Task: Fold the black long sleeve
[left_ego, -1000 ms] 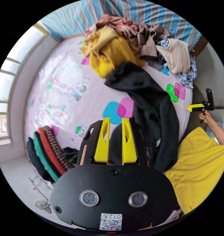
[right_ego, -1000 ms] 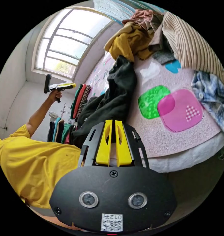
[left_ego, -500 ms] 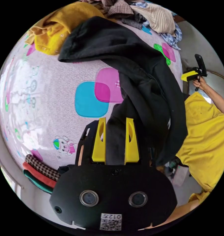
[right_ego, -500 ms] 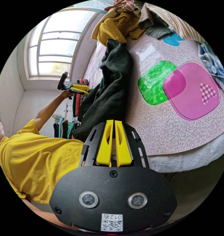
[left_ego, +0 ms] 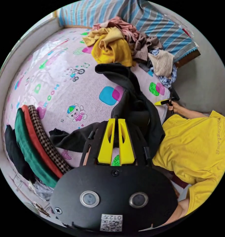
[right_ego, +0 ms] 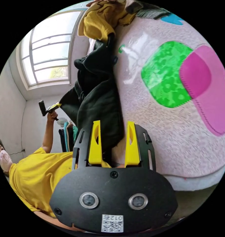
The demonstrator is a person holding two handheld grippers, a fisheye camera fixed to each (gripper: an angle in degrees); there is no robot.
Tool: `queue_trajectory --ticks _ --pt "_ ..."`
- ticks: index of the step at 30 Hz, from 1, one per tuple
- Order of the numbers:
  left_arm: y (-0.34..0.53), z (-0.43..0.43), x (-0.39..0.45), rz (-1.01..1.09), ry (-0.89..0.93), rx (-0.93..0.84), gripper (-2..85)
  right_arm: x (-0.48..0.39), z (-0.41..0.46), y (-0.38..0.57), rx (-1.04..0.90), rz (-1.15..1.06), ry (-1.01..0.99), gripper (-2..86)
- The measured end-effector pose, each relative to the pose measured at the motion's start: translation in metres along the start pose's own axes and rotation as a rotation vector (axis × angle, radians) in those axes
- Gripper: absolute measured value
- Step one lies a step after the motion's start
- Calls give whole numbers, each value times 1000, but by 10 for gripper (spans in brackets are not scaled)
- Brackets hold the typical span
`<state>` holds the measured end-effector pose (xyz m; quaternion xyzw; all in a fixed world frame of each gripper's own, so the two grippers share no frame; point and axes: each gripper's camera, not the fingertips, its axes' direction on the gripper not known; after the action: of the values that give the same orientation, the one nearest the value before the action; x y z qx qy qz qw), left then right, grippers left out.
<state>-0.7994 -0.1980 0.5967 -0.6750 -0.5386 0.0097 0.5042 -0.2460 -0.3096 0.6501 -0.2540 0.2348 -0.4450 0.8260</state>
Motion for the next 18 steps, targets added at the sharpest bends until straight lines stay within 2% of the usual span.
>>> queue_trajectory --ticks 4,8,13,18 --pt "66 -49 12 -64 -105 79 3 -28 41 -20 -92 -22 -23 45" --pt "116 -80 19 -142 -201 102 2 -64 24 -30 -5 -108 -145 30" --pt "196 -126 13 -276 -255 190 3 -160 -57 -50 108 -350 -286 23" --pt "254 -196 8 -412 -359 351 2 -304 -141 -71 198 -644 -150 21"
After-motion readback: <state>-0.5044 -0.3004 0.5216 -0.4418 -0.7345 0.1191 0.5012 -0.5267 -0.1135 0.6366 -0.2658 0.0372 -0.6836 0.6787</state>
